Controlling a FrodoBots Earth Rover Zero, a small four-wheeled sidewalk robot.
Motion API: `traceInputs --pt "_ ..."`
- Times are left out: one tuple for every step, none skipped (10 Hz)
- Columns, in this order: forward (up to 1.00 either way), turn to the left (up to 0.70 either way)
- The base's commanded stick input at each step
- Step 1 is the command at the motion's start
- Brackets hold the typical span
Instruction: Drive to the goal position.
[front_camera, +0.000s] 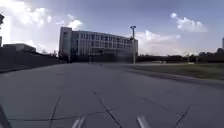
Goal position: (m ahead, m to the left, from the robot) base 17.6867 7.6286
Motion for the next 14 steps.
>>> traceInputs --pt "1.00 0.27" --pt "1.00 0.26" --pt "1.00 0.09" --pt "0.77 0.00" --pt "0.00 0.00" --pt "0.00 0.00" --pt "0.00 0.07" --pt "0.00 0.37" --pt "0.00 0.45" --pt "0.00 0.45" --pt "0.00 0.44" --pt "0.00 0.24" --pt "0.00 0.05" --pt "0.00 0.00"
